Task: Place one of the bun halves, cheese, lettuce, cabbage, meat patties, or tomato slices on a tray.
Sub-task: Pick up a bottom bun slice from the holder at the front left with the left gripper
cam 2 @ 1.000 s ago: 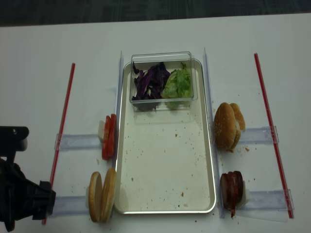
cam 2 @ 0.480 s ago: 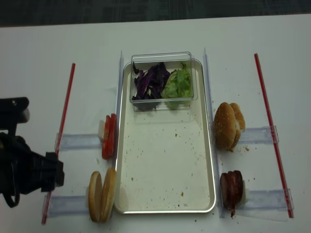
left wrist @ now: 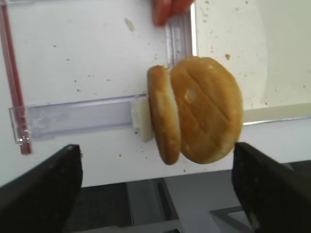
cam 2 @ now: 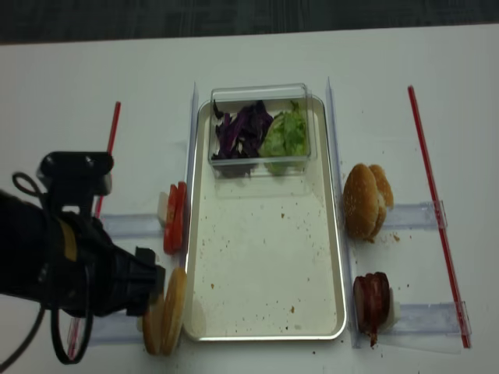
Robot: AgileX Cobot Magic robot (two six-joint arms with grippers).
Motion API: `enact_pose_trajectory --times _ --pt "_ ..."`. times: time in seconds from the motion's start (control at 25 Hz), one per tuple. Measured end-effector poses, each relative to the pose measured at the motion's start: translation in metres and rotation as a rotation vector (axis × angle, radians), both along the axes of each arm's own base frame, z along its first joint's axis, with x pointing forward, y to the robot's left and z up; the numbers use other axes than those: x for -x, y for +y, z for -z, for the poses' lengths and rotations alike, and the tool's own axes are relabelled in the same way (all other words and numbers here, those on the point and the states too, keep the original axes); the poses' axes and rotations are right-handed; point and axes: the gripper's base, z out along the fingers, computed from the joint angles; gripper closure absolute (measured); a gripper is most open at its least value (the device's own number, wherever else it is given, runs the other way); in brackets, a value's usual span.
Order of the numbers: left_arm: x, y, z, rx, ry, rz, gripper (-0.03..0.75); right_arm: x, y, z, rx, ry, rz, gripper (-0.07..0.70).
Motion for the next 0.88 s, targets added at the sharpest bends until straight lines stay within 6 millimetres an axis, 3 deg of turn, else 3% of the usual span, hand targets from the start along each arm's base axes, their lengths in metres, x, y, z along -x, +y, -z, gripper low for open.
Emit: enact_pose_trajectory --times 0.2,0.24,0.52,0.88 --pt "-0.001 -0.041 0.003 -0.032 0.014 0.024 0.141 0.000 0.000 0.000 0.000 0.000 0.000 0.267" --pt "-0.004 -0.057 0.005 -0.035 0.024 0.029 0.141 0.000 0.000 0.000 0.000 0.000 0.000 0.267" --pt "-0.014 -0.084 0.017 -0.027 0.054 0.020 0.141 0.000 0.000 0.000 0.000 0.000 0.000 0.267" --pt "-0.023 -0.094 0.038 -0.077 0.090 0.018 0.141 0.000 0.000 0.000 0.000 0.000 0.000 0.267"
